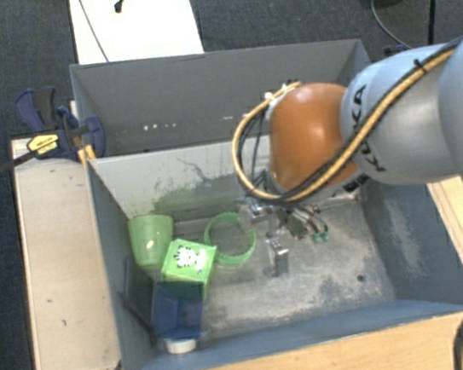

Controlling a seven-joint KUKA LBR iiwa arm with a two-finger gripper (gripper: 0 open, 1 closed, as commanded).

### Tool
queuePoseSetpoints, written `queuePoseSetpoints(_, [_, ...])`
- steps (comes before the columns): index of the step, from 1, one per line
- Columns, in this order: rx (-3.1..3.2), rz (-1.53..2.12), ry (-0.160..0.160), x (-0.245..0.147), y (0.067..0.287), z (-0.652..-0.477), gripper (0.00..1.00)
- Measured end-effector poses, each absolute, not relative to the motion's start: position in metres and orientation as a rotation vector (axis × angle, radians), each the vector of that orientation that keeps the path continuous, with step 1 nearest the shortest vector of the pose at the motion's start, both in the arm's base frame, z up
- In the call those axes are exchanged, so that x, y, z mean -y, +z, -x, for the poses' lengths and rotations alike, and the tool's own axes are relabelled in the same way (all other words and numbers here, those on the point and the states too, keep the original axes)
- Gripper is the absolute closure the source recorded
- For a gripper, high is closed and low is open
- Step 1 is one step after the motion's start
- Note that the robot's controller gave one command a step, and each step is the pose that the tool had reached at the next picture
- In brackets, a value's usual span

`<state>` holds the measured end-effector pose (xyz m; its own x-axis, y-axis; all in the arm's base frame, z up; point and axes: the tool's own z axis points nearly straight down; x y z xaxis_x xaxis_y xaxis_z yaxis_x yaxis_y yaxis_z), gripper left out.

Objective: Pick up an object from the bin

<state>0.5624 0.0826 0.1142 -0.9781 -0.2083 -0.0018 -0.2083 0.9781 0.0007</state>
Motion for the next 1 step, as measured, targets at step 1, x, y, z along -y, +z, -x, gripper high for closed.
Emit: queuePoseSetpoints(1, [-3.092, 0.473, 0.000, -0.1041, 0.0867, -0.5639, 0.00])
